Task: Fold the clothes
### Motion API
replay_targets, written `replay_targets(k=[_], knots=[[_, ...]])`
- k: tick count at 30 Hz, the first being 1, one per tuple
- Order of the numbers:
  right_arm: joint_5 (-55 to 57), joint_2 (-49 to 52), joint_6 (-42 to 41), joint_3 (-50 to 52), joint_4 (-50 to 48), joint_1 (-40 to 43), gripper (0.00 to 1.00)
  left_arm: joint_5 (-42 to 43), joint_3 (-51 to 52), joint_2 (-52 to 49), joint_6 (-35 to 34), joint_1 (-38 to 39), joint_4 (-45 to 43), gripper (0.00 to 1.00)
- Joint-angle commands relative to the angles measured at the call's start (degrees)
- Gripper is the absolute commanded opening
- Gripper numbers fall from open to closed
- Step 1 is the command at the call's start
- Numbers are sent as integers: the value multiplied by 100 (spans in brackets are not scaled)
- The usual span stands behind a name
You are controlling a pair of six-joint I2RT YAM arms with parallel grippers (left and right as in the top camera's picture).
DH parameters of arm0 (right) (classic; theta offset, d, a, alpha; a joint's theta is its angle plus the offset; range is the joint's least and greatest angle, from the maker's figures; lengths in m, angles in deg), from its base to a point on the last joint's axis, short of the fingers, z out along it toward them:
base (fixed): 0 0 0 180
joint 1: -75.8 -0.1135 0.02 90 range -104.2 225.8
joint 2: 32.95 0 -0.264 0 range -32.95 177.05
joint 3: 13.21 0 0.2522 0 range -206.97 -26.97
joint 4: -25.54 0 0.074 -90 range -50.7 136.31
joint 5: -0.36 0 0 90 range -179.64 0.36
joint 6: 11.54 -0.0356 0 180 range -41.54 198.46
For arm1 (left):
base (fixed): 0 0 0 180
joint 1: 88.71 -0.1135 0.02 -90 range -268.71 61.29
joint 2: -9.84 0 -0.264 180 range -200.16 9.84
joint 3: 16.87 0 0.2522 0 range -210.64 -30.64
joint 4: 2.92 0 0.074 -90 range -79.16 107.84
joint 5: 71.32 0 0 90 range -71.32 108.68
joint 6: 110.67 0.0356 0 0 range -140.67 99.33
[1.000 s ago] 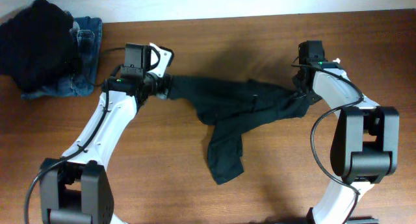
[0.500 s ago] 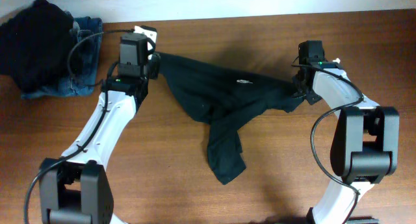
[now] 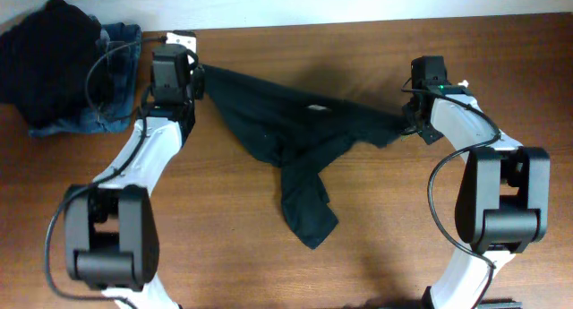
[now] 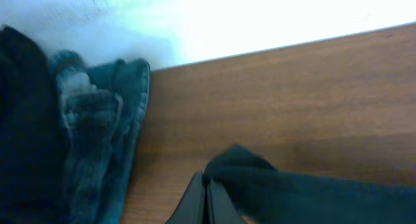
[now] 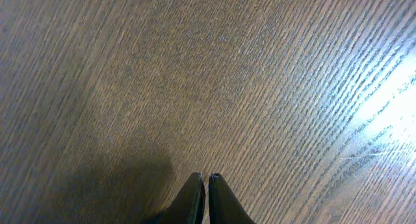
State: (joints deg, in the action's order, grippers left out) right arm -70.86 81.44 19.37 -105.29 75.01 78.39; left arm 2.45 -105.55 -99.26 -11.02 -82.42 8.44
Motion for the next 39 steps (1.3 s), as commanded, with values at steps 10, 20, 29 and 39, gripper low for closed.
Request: replay_targets(k=[10, 20, 29, 39], knots=[[190, 35, 39, -61, -20, 11, 9, -162, -101, -260, 33, 28, -22, 95], [243, 35, 39, -61, -15, 11, 29, 684, -101, 1056, -184, 723, 2549, 99], [219, 35, 39, -61, 13, 7, 30, 1373, -87, 870, -2430, 931, 4535, 99], [127, 35, 39, -61, 116, 7, 30, 3108, -87, 168, -2999, 890, 4325, 99]])
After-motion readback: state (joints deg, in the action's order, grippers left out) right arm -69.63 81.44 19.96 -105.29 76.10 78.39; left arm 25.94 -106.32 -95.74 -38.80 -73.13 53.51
